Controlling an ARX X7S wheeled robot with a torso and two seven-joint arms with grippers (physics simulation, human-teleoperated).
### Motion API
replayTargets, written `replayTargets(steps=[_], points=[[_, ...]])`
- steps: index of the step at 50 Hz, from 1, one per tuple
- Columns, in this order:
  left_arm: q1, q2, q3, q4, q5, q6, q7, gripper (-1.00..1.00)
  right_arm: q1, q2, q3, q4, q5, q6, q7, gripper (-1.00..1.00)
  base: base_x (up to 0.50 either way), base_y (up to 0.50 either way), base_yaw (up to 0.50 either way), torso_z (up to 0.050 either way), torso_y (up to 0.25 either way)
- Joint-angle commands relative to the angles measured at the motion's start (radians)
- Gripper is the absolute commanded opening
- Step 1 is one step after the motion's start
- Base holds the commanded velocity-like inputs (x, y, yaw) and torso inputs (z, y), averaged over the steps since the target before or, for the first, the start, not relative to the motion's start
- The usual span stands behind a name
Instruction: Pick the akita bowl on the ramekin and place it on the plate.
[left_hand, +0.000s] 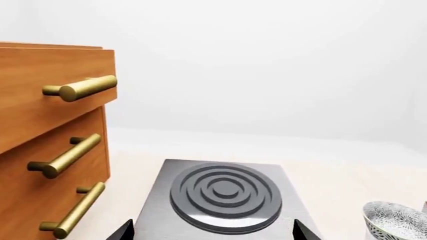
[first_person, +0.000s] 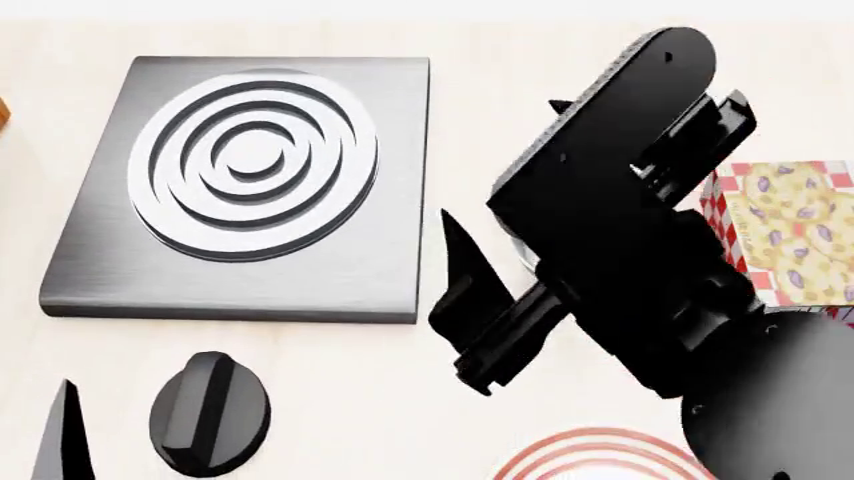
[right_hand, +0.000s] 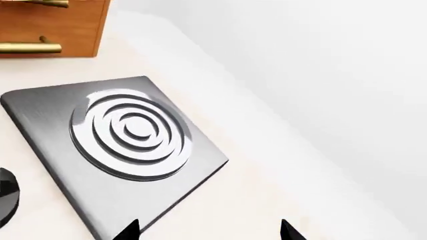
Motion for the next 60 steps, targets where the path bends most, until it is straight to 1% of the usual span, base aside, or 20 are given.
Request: replayTargets(steps=[1, 4, 5, 15, 26, 60], points=[[0.001, -0.008, 0.003, 0.0, -0.016, 0.008, -0.003, 1.0, 0.206, -0.04, -0.222, 0.243, -0.122, 0.076, -0.284, 1.0, 0.0, 0.0, 0.0, 0.0, 0.0], [0.001, -0.01, 0.004, 0.0, -0.019, 0.011, -0.003, 1.0, 0.219, -0.048, -0.249, 0.281, -0.151, 0.051, -0.327, 1.0, 0.0, 0.0, 0.0, 0.0, 0.0], [0.002, -0.011, 0.002, 0.001, -0.021, 0.013, -0.003, 1.0, 0.214, -0.04, -0.268, 0.274, -0.17, 0.014, -0.357, 1.0, 0.0, 0.0, 0.0, 0.0, 0.0], [-0.003, -0.016, 0.008, -0.014, -0.024, 0.019, -0.008, 1.0, 0.206, -0.065, -0.356, 0.386, -0.269, -0.076, -0.44, 1.0, 0.0, 0.0, 0.0, 0.0, 0.0], [-0.006, -0.026, 0.008, -0.026, -0.044, 0.027, -0.019, 1.0, 0.212, -0.111, -0.427, 0.484, -0.342, -0.125, -0.498, 1.0, 0.0, 0.0, 0.0, 0.0, 0.0], [-0.012, -0.056, 0.025, -0.042, -0.064, 0.049, -0.054, 1.0, 0.14, -0.154, -0.452, 0.673, -0.388, -0.22, -0.489, 1.0, 0.0, 0.0, 0.0, 0.0, 0.0]])
